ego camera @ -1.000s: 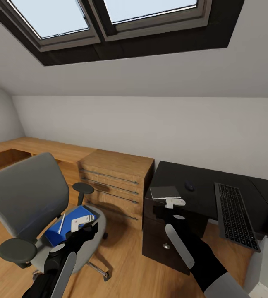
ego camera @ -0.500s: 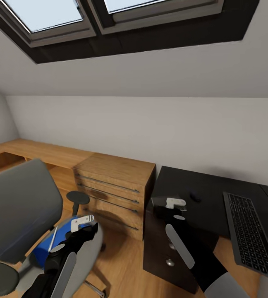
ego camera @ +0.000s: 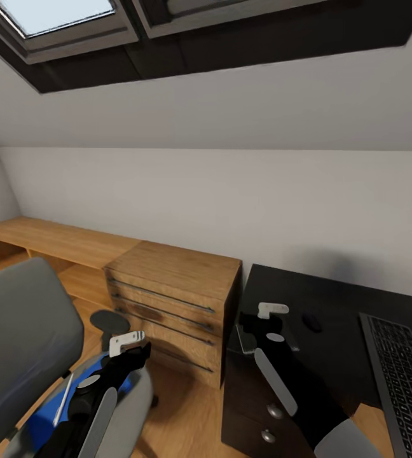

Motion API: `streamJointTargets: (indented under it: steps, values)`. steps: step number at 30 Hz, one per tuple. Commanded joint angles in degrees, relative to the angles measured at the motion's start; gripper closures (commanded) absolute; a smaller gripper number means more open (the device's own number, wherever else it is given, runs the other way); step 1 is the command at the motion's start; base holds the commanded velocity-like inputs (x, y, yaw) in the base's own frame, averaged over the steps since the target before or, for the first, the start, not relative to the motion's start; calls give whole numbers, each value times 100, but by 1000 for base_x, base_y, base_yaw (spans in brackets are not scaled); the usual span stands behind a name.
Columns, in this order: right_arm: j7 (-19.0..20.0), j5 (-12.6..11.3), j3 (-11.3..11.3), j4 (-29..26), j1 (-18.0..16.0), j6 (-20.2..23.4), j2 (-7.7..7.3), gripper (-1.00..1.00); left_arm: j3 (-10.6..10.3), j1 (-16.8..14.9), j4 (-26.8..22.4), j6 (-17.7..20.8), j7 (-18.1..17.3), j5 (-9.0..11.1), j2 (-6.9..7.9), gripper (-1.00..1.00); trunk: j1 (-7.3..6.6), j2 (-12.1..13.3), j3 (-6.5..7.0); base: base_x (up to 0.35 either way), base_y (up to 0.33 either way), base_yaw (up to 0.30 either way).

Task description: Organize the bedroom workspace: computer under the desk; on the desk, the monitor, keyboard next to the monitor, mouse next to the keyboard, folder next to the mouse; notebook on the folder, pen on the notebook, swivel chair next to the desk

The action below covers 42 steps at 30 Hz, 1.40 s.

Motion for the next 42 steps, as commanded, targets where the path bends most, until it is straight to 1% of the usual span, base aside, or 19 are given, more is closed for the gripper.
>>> streamJointTargets:
  steps: [1, 8, 12, 13, 16, 18, 19, 21, 22, 23, 26, 27, 28, 31, 32, 33, 35, 37, 42]
  values:
    - [-44, -31, 12, 26, -6, -10, -1, -100, -6, -5, -7, 19, 52, 61, 0, -100, 2, -4, -7, 150, 0, 0]
    - [-29, 16, 7, 368, -10, -225, 3, -100, -29, -6, -7, 21, 47, 60, -8, -100, 2, -4, -7, 58, 0, 0]
    - [-9, 215, -3, 541, -17, -379, 2, -100, -59, -7, -19, 22, 45, 61, -9, -100, 2, -4, -7, 12, 0, 0]
    - [3, 335, -8, 657, -24, -446, 2, -100, -69, -7, -23, 22, 44, 61, -10, -100, 2, -4, -7, 5, 0, 0]
    - [84, 545, -18, 993, -67, -578, 6, -100, -78, -7, -36, 22, 44, 61, -10, -100, 2, -4, -7, 3, 0, 0]
    - [157, 610, -22, 1186, -148, -631, 8, -100, -80, -4, -42, 22, 44, 61, -10, -100, 2, -4, -7, 2, 0, 0]
    - [202, 633, -24, 1289, -211, -654, 8, -100, -81, -5, -45, 22, 44, 61, -10, -100, 2, -4, -7, 1, 0, 0]
    - [356, 676, -27, 1631, -471, -713, 10, -100, -83, -6, -53, 22, 44, 61, -10, -100, 2, -4, -7, 0, 0, 0]
    - [465, 688, -28, 1892, -670, -748, 10, -100, -84, -5, -58, 22, 44, 61, -10, -100, 2, -4, -7, 0, 0, 0]
    - [755, 702, -30, 2720, -1237, -904, 17, -100, -93, -1, -122, 26, 44, 65, -10, -100, 2, -4, -7, 0, 0, 0]
    - [873, 698, -30, 3089, -1476, -992, 23, -100, -103, 0, -174, 28, 43, 67, -15, -100, 2, -4, -7, 0, 0, 0]
    - [957, 692, -30, 3305, -1614, -1028, 23, -100, -117, 0, -196, 32, 43, 68, -16, -100, 2, -4, -7, 0, 0, 0]
    - [1227, 684, -30, 3715, -1855, -1070, 27, -100, -154, 0, -223, 37, 42, 69, -17, -100, 2, -4, -7, 0, 0, 0]
    - [1424, 677, -32, 3906, -1936, -1082, 22, -100, -171, 0, -237, 43, 38, 69, -20, -100, 2, -4, -7, 0, 0, 0]
    - [1525, 669, -84, 4015, -1965, -1066, 14, -100, -176, 0, -284, 51, 36, 75, -24, -100, 2, -4, -7, 0, 0, 0]
    - [1742, 660, -315, 4250, -1981, -1034, 4, -100, -180, 0, -359, 60, 36, 89, -26, -100, 2, -4, -7, 0, 0, 0]
    - [1961, 661, -444, 4486, -1986, -1023, 3, -100, -181, 0, -382, 63, 35, 97, -27, -100, 46, -84, -42, 0, 0, 0]
    - [2085, 660, -512, 4610, -1989, -1017, 2, -100, -181, 0, -394, 64, 35, 101, -32, -100, 90, -164, -78, 0, 0, 0]
    - [2181, 657, -568, 4715, -1991, -1006, 2, -100, -182, 0, -408, 65, 35, 104, -36, -100, 200, -365, -168, 0, 0, 0]
